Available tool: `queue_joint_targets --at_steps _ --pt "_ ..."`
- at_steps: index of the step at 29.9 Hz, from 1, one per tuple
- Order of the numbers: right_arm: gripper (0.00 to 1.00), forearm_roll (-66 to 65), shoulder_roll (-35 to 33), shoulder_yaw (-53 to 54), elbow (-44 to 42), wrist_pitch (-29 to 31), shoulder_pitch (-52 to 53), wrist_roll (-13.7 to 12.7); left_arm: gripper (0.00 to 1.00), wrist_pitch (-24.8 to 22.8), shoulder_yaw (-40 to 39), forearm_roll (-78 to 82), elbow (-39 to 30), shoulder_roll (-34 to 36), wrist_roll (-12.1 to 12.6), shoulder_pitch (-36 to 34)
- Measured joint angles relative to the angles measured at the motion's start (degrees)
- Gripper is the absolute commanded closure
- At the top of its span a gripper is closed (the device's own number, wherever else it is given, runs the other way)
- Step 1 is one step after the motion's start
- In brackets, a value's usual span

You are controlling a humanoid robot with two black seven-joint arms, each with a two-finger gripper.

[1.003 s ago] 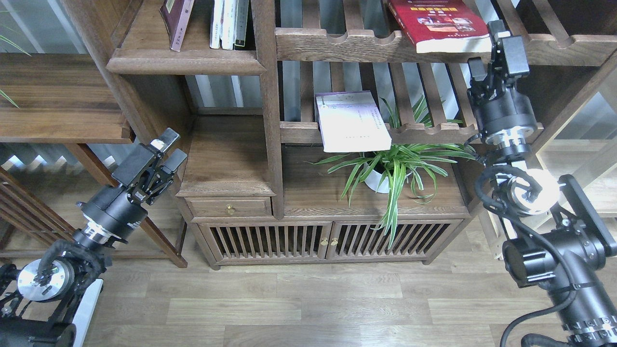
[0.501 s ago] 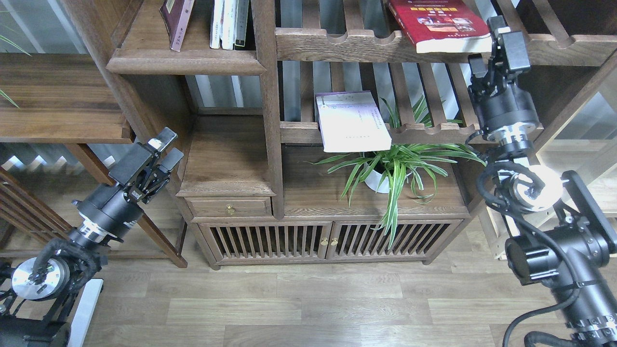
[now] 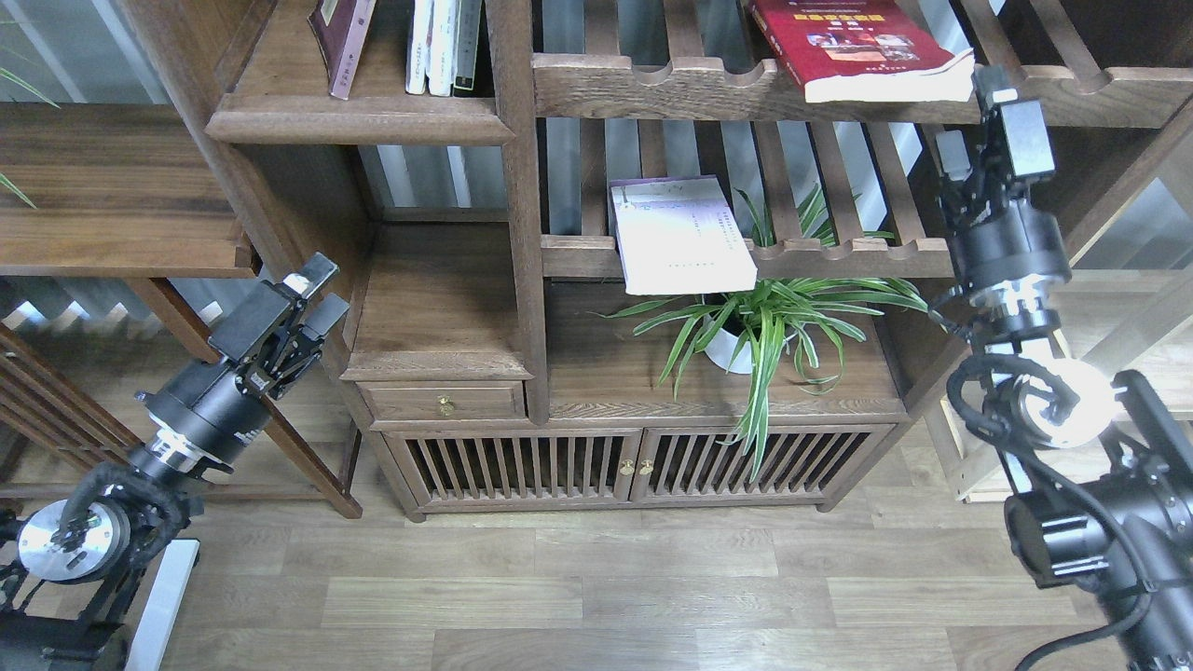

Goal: Organize books on shelf

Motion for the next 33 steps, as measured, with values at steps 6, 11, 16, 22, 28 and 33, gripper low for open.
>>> queue_joint_targets --at_steps 6,11,16,22,28,33 --pt "0.01 -0.05 0.22 0.08 0.00 1.66 -1.30 0.06 0.01 0.00 0.92 0.09 0.30 0.03 0.00 -0.05" --pt "0.01 -0.06 0.27 -0.13 0.00 3.71 -5.72 0.04 0.01 0.00 1.05 0.10 0.74 0.02 0.00 -0.19" --pt "0.01 -0.42 -0.15 -0.68 0.00 4.82 -10.95 -0.30 0.01 0.00 0.94 0.44 0.76 0.23 0.00 -0.57" --pt "0.01 -1.55 -2.17 -0.79 0.10 3.51 -13.87 -0.81 0.01 0.00 0.65 1.46 0.76 0.16 0.00 -0.92" --pt "0.01 -1.94 -0.69 -0.55 0.21 8.13 -18.28 -0.70 0.01 0.00 0.31 1.51 1.14 0.10 0.00 -0.94" --pt "0.01 -2.54 0.09 -0.28 0.19 13.11 -26.79 -0.73 0.01 0.00 0.54 1.55 1.46 0.21 0.00 -1.69"
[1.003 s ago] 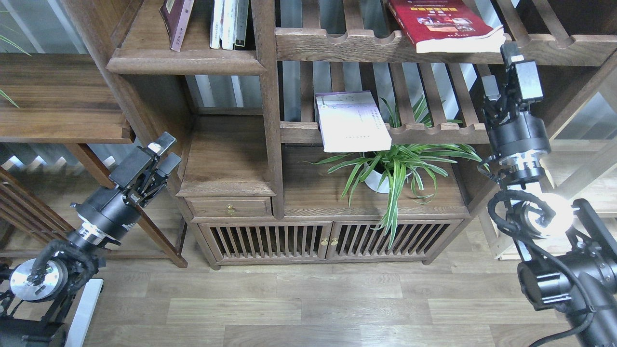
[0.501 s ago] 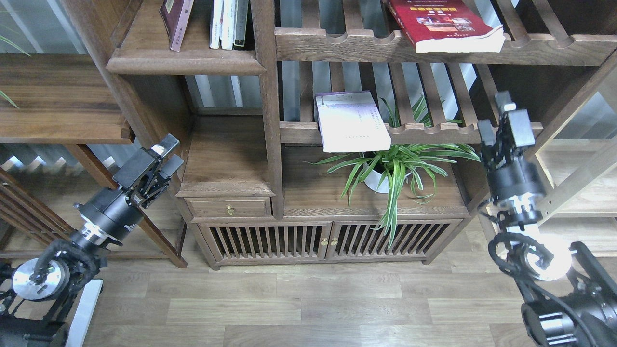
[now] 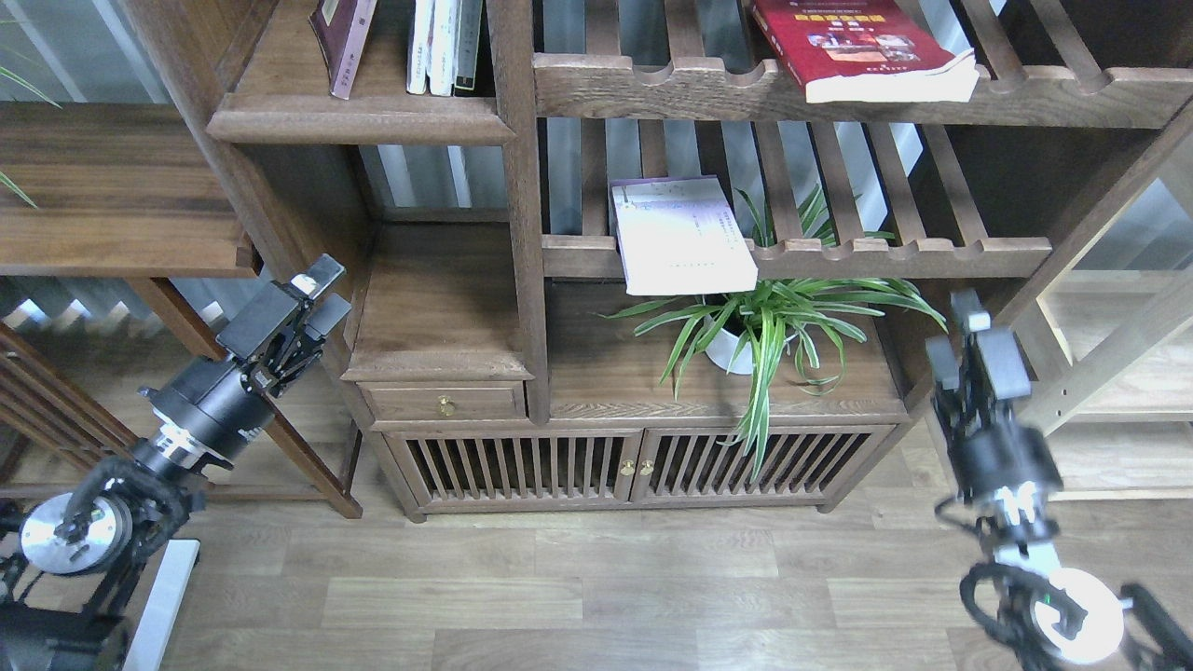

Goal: Organize books on shelf

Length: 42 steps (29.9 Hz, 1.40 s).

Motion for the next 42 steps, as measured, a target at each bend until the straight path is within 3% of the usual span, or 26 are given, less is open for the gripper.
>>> queue_joint_targets --at_steps 8,19,28,42 --pt "0.03 -0.10 -1.59 2.12 -0.02 1.86 -4.14 -0.20 0.01 0.00 0.78 3.07 1.09 0.07 0.00 -2.37" --pt "0.01 0.08 -5.52 0.21 -0.03 2.39 3.23 -1.76 0.01 0.00 1.71 3.74 4.31 -0.40 0.00 -3.96" --pt "0.01 -0.01 -5.14 -1.52 -0.03 2.99 11.99 -2.20 0.01 0.00 1.97 3.74 6.22 -0.52 0.00 -6.24" --pt "0.01 -1.26 -0.63 -3.81 -0.19 1.78 14.13 -1.99 0.02 0.00 1.89 3.42 5.51 -2.93 0.00 -9.69"
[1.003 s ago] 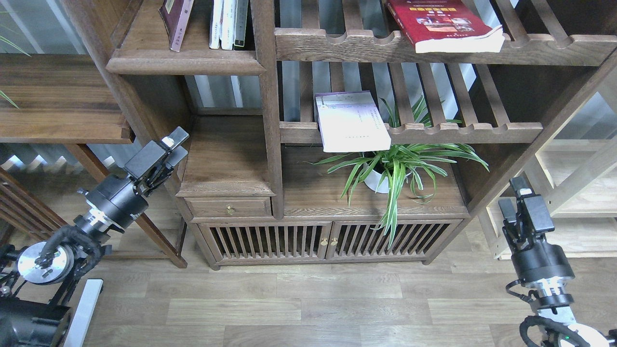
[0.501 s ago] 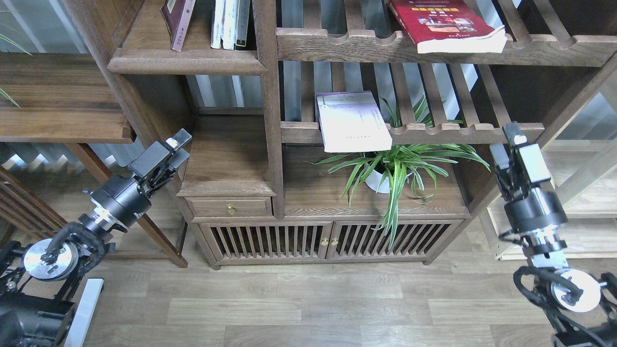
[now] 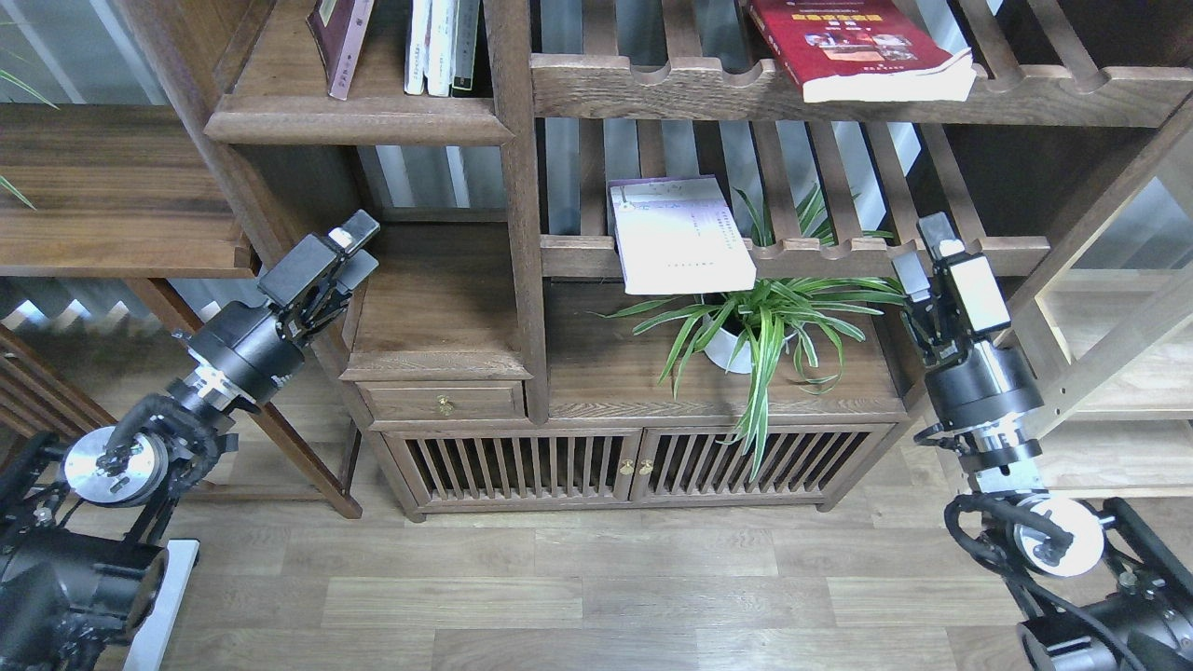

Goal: Organize books on shelf

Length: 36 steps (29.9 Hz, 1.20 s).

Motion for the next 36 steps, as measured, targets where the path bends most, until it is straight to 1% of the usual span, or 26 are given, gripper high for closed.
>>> queue_joint_targets --at_steps 3,7,9,14,20,22,26,28,36 --pt "0.01 0.04 0.37 0.09 -0.03 -0.70 0.49 0.00 0.02 0.75 -0.19 0.46 -3.73 -0.14 0.00 -0.25" --pt "0.01 0.04 0.48 0.28 -0.09 -0.92 0.61 0.00 0.02 7.34 -1.57 3.54 -9.84 -1.11 0.00 0.04" --pt "0.01 0.04 0.52 0.30 -0.09 -0.92 0.62 0.00 0.01 8.50 -3.03 6.45 -11.00 -2.73 0.00 0.44" --pt "0.01 0.04 0.60 0.31 -0.09 -1.36 0.62 0.00 0.02 7.51 -5.78 14.18 -11.62 -6.26 0.00 2.21" --pt "0.01 0.04 0.77 0.31 -0.09 -3.40 0.91 -0.04 0.02 7.76 -8.28 19.91 -12.66 -6.54 0.00 5.77" --pt "0.01 0.04 0.94 0.31 -0.08 -3.99 1.28 -0.04 0.02 8.49 -9.16 21.27 -13.75 -6.44 0.00 7.09" --pt "0.01 0.04 1.46 0.31 -0.07 -4.54 1.88 0.02 0.01 12.18 -9.61 22.12 -15.79 -6.56 0.00 8.76" --pt "0.01 0.04 1.66 0.31 -0.07 -4.60 2.16 0.05 0.01 12.63 -9.62 21.88 -16.02 -6.80 0.00 8.88" --pt "0.01 0.04 4.18 0.62 -0.07 -5.13 4.23 0.13 0.01 10.46 -8.36 19.78 -15.36 -8.27 0.00 8.45"
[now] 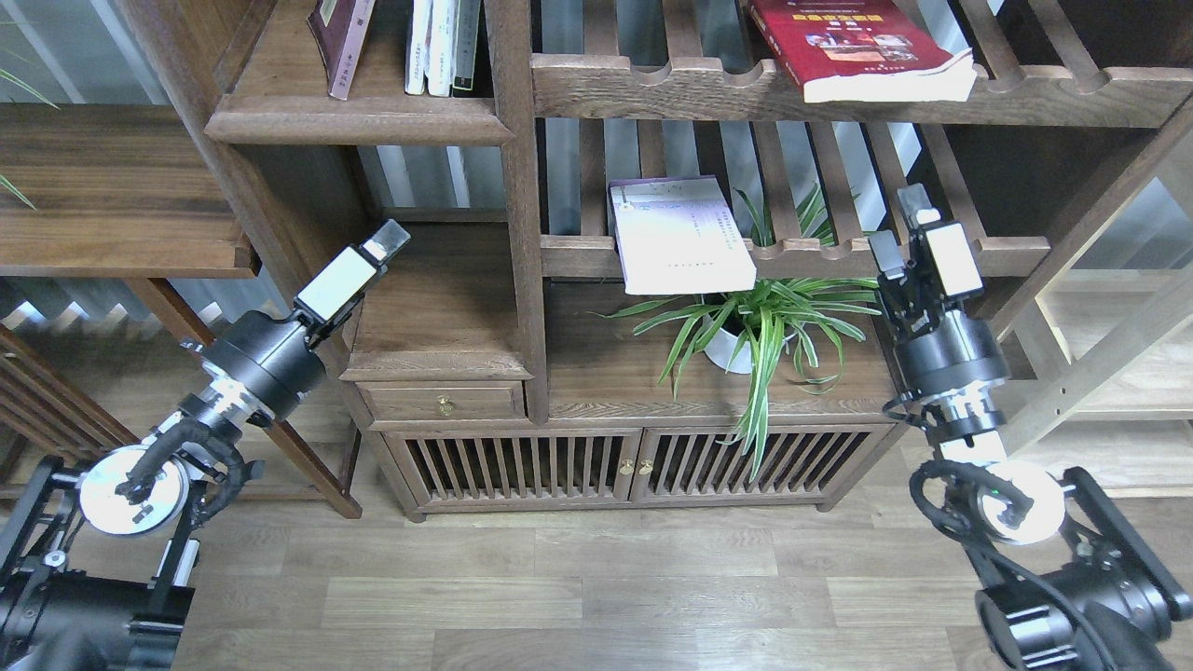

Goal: Organize books on shelf

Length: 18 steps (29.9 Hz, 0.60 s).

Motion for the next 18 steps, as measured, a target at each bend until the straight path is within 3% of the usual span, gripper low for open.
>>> queue_joint_targets --at_steps 18 --pt "0.01 -0.34 2.44 -0.68 0.04 -0.93 7.32 0.00 0.01 -0.12 0.84 -0.17 1.24 1.52 0.00 -0.18"
